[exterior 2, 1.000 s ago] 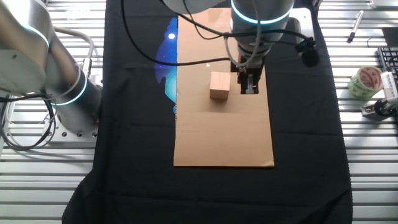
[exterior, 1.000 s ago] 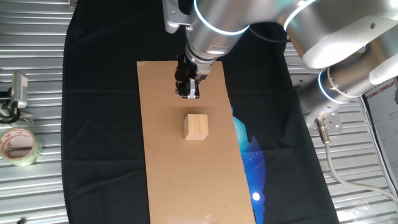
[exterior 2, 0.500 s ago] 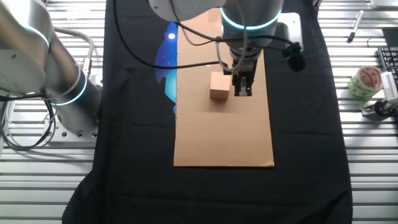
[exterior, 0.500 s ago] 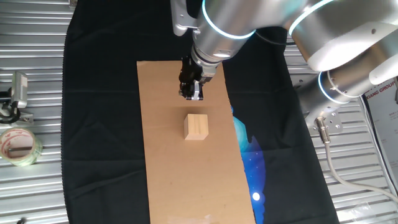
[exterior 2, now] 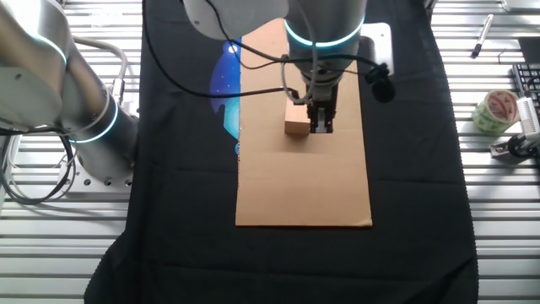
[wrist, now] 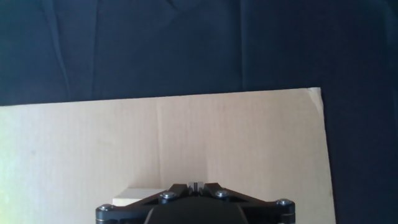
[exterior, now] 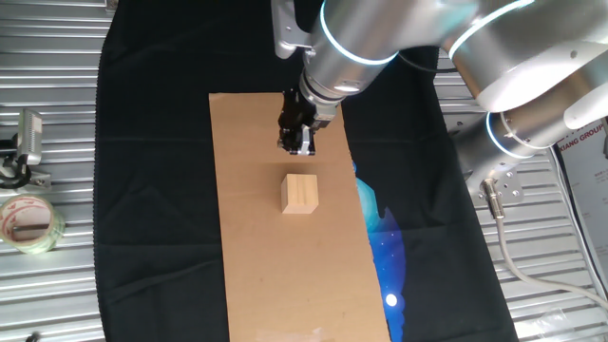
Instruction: Use the gripper to push the small block from left to right
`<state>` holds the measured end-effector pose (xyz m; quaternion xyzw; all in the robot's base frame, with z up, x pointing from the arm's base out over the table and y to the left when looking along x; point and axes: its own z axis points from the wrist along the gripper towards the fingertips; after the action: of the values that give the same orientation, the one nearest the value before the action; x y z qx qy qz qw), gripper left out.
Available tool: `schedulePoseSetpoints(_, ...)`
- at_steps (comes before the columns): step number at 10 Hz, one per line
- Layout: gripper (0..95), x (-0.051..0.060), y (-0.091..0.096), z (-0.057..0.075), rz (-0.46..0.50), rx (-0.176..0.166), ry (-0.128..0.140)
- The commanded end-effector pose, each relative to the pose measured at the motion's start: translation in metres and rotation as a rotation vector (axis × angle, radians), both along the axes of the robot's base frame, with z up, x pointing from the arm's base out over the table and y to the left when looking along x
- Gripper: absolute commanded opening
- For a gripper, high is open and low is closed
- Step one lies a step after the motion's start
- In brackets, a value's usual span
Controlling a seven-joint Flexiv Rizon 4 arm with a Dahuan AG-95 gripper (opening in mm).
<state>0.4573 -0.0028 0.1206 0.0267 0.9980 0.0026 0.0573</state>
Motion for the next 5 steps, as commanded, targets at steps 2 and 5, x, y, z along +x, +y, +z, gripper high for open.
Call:
schedulePoseSetpoints(2,0.0,-0.0018,0.0004,-0.0034,-0.005,0.001,-0.006)
schedulePoseSetpoints(5,0.0,-0.0054,0.0013,-0.0096,-0.016,0.003,-0.018)
